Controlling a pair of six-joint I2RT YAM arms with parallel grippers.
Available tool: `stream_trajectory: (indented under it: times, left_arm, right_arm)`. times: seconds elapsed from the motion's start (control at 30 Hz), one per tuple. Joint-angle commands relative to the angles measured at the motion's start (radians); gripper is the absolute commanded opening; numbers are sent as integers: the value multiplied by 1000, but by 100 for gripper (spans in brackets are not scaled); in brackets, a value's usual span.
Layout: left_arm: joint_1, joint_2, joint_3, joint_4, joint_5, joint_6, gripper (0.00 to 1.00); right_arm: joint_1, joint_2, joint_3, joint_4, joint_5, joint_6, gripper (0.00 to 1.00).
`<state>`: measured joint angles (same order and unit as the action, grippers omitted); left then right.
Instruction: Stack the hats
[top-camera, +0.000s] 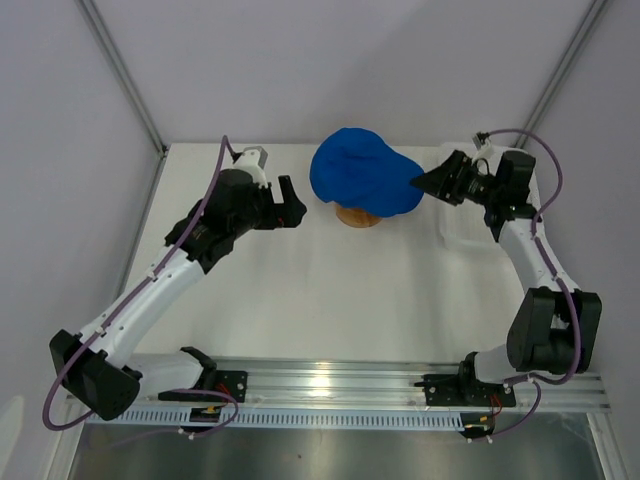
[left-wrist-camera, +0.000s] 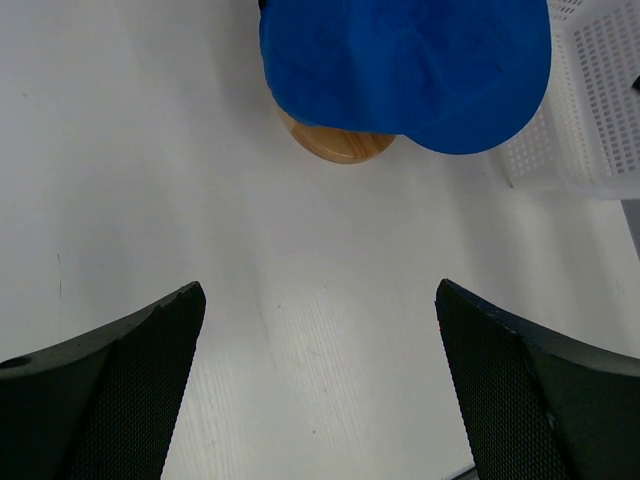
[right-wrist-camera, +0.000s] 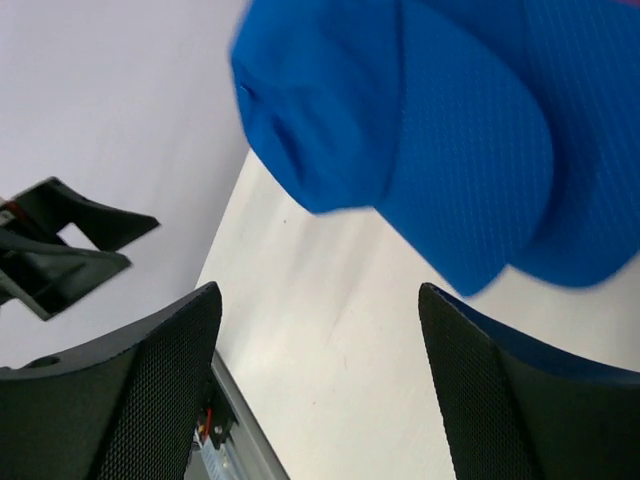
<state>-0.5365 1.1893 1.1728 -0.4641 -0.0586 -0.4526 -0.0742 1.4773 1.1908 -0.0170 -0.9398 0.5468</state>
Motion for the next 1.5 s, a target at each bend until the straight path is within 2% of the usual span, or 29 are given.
stream_trajectory:
  times: [0.0,0.07,0.3,0.73,0.83,0.97,1.07,1.1,1.17,1.2,1.27,1.47]
  left_arm:
    - [-11,-25,8,64,-15,9,99]
    - [-13,-34,-7,64,-7,12,100]
    - [-14,-80,-41,51,-7,18,99]
    - [-14,-172,-73,85,17,78,100]
    - [-14,-184,-84,91,17,83,99]
    - [-14,-177,-76,82,34,83,100]
    - [-14,-171,-53,61,42,83,100]
    - [-14,-168,-56,58,39,84,99]
    - [-14,-166,-56,51,29,86,99]
    - [-14,-165,-52,48,25,84,100]
    - [-14,-160,-38,24,20,83,99]
    - [-14,-157,-19,-1,20,69,99]
  right_arm:
    - [14,-75,-192,239,105,27,83]
    - [36,-74,-273,342,131,60,83]
    - [63,20,-368,578,191,149,81]
    - [71,190,-309,704,170,99,76]
    - [71,235,-304,805,116,139,74]
    - [71,320,-309,1027,56,287,72]
    - [71,392,-309,1193,15,416,58]
    - [71,412,-307,1241,6,451,49]
    - [71,451,-304,1383,-14,530,35]
    - [70,484,-295,1426,-16,609,18]
    - [60,505,-281,1499,-17,686,0]
    - [40,449,-238,1499,-31,841,0]
